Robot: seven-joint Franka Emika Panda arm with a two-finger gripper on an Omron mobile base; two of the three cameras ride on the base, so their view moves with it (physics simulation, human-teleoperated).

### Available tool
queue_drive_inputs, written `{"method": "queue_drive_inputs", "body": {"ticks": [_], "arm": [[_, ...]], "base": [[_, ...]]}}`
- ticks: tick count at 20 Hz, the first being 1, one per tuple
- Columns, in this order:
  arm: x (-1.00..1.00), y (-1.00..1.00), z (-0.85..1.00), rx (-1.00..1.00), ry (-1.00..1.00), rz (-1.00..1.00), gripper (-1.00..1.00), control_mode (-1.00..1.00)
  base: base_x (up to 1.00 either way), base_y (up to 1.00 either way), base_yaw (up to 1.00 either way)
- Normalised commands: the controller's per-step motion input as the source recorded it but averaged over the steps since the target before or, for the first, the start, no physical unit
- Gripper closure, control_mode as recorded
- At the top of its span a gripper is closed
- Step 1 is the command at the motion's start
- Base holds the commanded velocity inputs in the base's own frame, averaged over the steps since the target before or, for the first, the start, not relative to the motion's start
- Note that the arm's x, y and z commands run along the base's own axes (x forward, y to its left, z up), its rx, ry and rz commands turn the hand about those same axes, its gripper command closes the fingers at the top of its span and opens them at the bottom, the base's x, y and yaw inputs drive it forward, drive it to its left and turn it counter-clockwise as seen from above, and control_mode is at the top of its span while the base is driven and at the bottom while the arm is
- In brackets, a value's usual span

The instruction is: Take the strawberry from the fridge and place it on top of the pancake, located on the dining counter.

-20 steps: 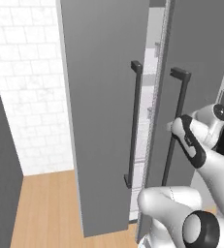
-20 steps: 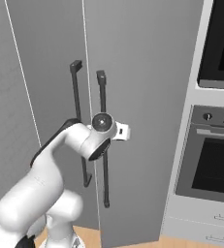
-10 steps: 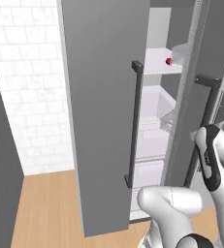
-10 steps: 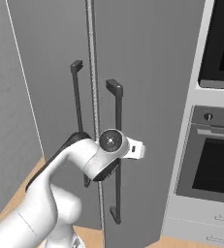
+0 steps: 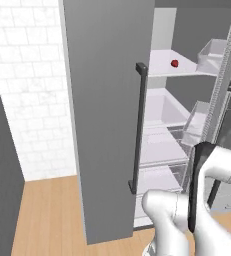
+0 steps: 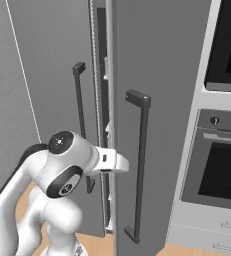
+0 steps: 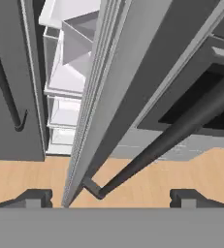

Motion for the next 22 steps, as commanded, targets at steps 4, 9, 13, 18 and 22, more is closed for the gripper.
{"method": "queue_drive_inputs", "body": {"ticks": [4,9,13,18,22], "arm": [[-0.13,0.96,0.3,-0.4,0.13,-0.09,-1.0,-1.0],[0.47,0.93,0.16,-0.33,0.22,-0.07,-1.0,-1.0],[1.0,0.09,-0.07,-0.17,0.24,-0.07,-1.0,-1.0],[1.0,-0.18,-0.29,-0.05,0.25,-0.01,-1.0,-1.0],[1.0,-0.38,-0.46,-0.02,0.27,0.0,-1.0,-1.0]], "base": [[0.0,0.0,0.0],[0.0,0.0,0.0],[0.0,0.0,0.0],[0.0,0.0,0.0],[0.0,0.0,0.0]]}}
